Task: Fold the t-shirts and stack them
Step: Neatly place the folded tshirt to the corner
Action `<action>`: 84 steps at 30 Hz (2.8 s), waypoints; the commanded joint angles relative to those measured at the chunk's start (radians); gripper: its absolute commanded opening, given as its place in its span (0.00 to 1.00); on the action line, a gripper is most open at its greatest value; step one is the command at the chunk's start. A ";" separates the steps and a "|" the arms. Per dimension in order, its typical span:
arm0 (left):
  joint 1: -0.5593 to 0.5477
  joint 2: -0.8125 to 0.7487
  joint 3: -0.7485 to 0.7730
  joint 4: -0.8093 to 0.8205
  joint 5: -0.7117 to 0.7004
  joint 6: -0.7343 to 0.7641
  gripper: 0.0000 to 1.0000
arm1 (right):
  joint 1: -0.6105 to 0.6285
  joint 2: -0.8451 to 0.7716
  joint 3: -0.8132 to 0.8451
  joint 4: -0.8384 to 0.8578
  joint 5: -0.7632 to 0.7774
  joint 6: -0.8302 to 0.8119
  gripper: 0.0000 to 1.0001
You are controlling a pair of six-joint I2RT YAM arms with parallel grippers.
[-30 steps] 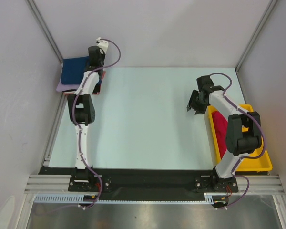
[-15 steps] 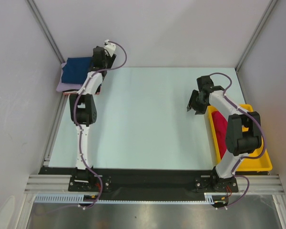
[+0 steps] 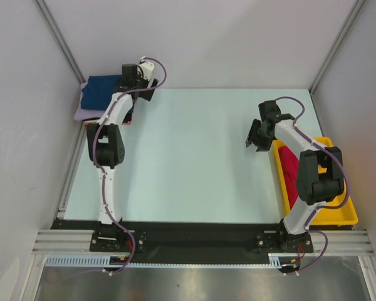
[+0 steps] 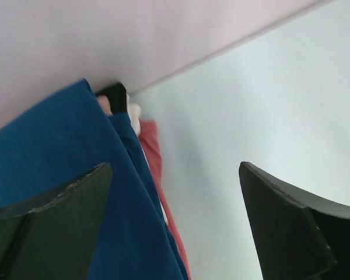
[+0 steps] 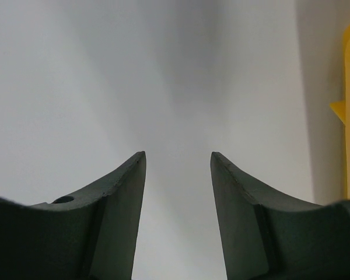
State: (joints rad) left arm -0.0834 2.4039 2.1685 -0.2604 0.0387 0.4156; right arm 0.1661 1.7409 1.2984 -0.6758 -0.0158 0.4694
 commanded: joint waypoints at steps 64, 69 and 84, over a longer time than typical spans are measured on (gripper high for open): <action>0.484 -0.118 -0.148 -0.183 0.060 -0.495 0.31 | 0.125 -0.119 0.099 -0.103 0.114 -0.006 0.53; 0.484 -0.141 -0.110 -0.180 0.003 -0.442 0.01 | 0.127 -0.118 0.098 -0.099 0.109 -0.003 0.53; 0.525 -0.118 0.054 -0.267 -0.068 -0.337 0.00 | 0.128 -0.129 0.110 -0.097 0.117 -0.018 0.54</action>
State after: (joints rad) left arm 0.4099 2.2932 2.2066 -0.5053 0.0261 0.0376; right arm 0.2916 1.6402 1.3659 -0.7738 0.0837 0.4683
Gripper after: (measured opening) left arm 0.027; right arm 0.536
